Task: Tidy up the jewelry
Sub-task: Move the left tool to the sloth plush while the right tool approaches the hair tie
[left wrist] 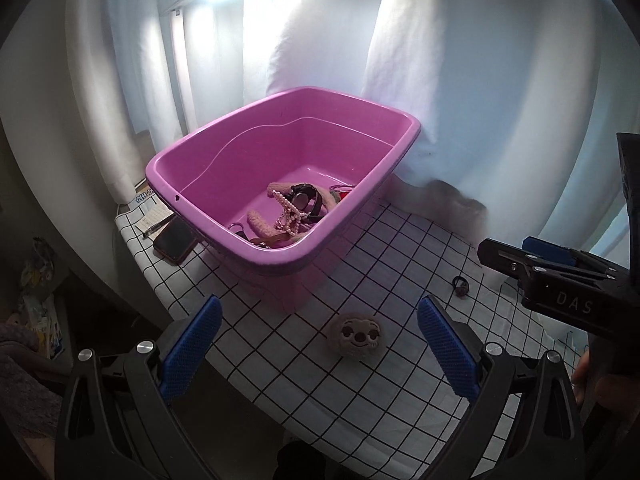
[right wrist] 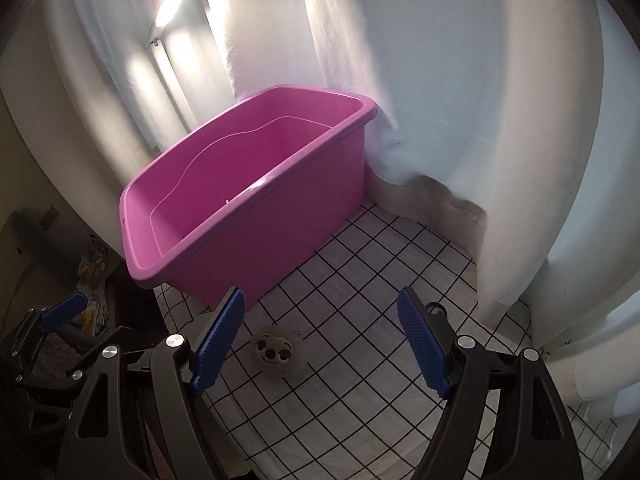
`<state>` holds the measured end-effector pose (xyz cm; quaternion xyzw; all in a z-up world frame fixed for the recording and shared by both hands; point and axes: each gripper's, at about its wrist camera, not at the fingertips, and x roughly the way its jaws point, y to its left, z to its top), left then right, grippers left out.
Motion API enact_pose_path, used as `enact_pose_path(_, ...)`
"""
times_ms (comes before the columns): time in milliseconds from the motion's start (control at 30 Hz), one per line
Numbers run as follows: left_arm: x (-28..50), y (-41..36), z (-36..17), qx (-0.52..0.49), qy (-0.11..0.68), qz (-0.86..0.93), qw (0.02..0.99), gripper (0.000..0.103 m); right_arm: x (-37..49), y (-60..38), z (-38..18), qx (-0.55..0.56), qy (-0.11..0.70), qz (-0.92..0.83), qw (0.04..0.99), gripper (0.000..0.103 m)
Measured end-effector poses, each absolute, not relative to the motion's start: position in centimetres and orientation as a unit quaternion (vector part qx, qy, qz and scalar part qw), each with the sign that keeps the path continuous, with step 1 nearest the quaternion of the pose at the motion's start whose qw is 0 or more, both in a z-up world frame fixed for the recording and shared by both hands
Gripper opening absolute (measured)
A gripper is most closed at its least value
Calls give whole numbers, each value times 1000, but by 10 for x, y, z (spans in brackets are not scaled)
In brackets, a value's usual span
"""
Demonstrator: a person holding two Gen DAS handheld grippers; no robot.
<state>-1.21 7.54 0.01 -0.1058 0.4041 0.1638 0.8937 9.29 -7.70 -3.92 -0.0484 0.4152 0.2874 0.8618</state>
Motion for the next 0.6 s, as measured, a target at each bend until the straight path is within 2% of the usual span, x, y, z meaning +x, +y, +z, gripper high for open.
enact_pose_path(600,-33,26,-45,-117,420,133,890,96,50,-158,-85,-25,431,244,869,75)
